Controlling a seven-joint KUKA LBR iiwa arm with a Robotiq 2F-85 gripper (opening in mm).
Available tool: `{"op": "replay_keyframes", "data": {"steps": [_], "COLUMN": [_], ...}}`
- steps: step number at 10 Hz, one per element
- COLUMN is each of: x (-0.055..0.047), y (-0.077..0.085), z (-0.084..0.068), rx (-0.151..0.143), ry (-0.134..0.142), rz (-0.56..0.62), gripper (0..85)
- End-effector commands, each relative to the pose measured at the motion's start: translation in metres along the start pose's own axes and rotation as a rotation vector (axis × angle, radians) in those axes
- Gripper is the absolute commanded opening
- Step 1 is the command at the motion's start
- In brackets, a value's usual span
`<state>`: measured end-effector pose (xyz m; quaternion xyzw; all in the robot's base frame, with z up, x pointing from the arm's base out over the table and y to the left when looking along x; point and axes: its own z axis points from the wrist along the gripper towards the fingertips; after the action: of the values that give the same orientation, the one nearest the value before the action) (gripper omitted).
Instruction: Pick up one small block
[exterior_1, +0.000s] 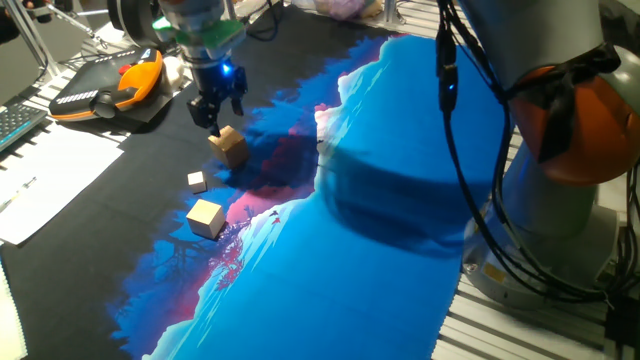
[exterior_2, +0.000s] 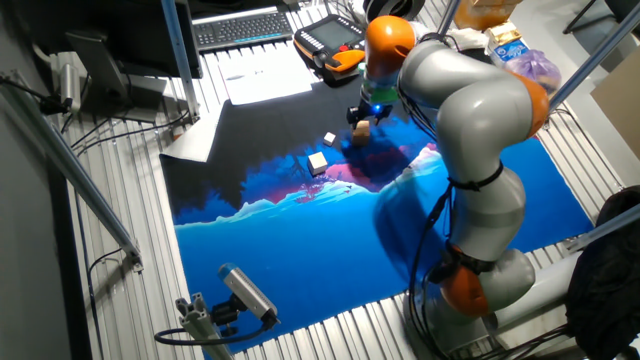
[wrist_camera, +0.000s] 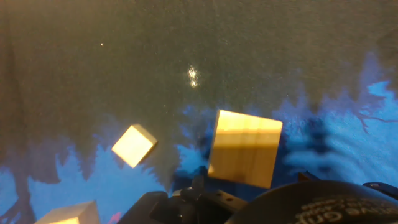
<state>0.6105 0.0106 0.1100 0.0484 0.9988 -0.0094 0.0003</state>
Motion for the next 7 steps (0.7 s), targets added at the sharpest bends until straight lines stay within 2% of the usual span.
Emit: {"op": "replay_keyframes", "data": {"steps": [1,2,4,7], "x": [-0.001,-0.002,-0.002,0.0], "y": [-0.001,-0.001,-0.001,0.001], "z": [0.009,0.014,0.016,0.024], "rx": [0.001,-0.01,-0.005,-0.001], "ry": [-0.004,-0.004,0.0,-0.01], "rz": [-0.002,-0.002,0.001,0.001], "gripper": [68.0,68.0,68.0,68.0]}}
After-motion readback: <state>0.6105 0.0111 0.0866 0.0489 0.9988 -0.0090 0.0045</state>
